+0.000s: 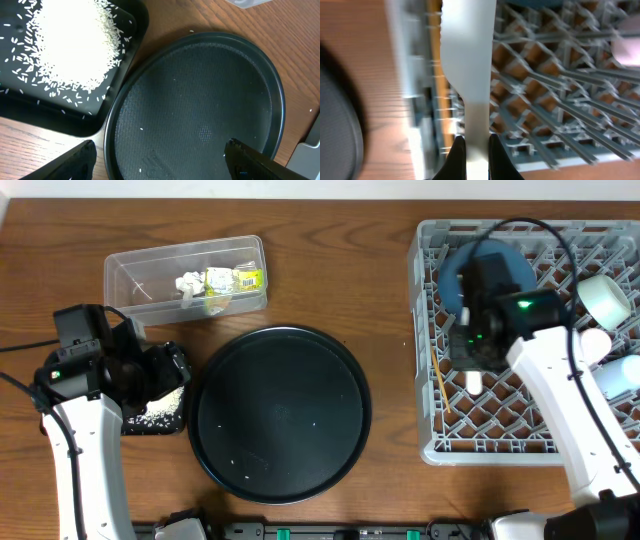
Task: Sort waste into correct bins and load items into the dishwasher rack
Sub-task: 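Insert the white knife upright into the rack beside the chopstick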
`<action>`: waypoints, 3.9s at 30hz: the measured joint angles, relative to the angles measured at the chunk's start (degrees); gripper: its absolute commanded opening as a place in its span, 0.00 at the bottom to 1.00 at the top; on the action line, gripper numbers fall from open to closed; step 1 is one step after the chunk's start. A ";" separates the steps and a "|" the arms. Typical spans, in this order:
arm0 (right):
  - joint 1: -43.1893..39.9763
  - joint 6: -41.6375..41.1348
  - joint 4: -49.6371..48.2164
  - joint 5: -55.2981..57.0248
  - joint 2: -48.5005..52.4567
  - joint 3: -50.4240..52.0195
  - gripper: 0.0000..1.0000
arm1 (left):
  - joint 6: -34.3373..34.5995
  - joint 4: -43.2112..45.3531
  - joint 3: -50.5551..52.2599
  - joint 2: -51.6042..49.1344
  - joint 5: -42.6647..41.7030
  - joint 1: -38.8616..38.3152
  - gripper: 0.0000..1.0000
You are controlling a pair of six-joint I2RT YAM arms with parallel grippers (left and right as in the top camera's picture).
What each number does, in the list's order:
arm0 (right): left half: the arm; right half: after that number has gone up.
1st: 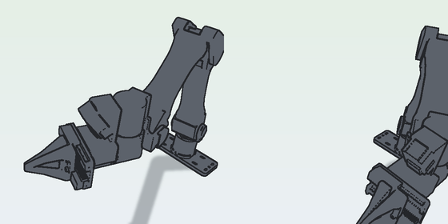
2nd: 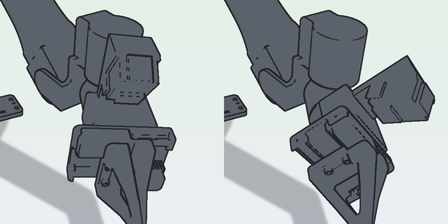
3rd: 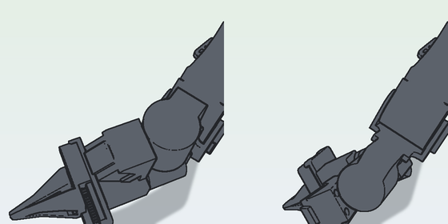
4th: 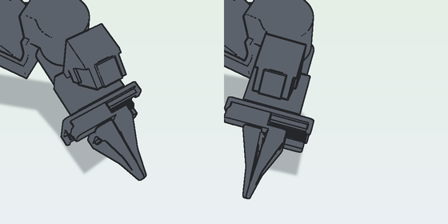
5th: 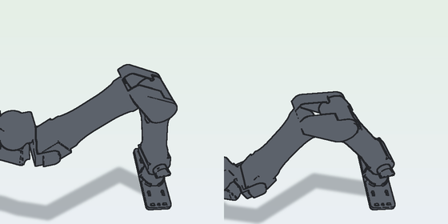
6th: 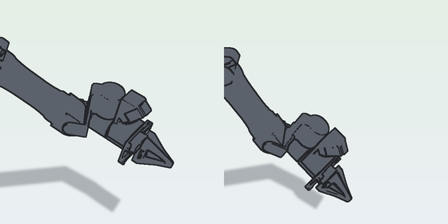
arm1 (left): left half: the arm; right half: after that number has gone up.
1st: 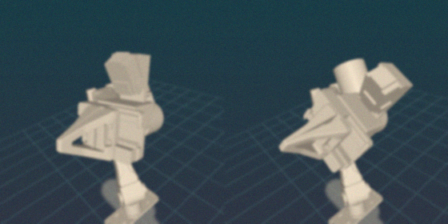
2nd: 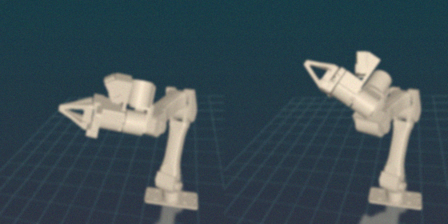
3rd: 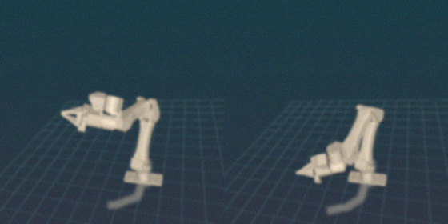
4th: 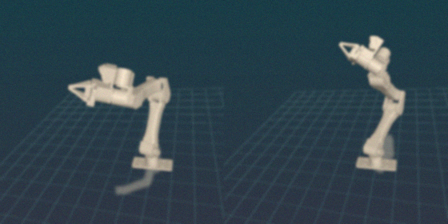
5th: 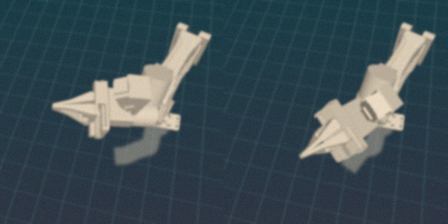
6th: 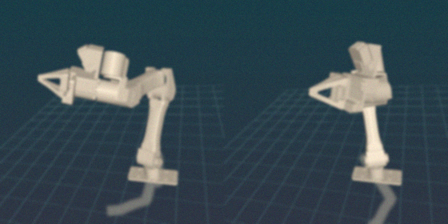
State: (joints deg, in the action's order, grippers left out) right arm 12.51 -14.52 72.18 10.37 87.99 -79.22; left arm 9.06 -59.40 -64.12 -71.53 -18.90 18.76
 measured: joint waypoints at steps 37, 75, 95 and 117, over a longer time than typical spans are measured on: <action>0.79 6.36 -6.08 -15.10 0.00 7.45 0.25 | 0.02 0.00 0.00 0.00 0.00 0.00 0.83; 1.49 2.95 -9.99 -13.35 0.02 20.57 0.01 | 0.13 -0.20 0.00 0.00 -0.02 0.00 0.84; 1.49 4.76 -1.77 -20.22 -2.12 20.02 0.37 | 0.13 -0.22 0.00 0.00 -0.02 0.00 0.83; -3.82 2.67 -16.06 -15.96 -10.23 8.94 0.99 | 0.13 1.29 0.00 0.00 0.04 -5.55 0.98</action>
State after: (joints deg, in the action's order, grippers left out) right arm 8.69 -11.86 56.12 -5.58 77.76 -70.28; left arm 9.19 -58.11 -64.12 -71.53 -18.85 13.21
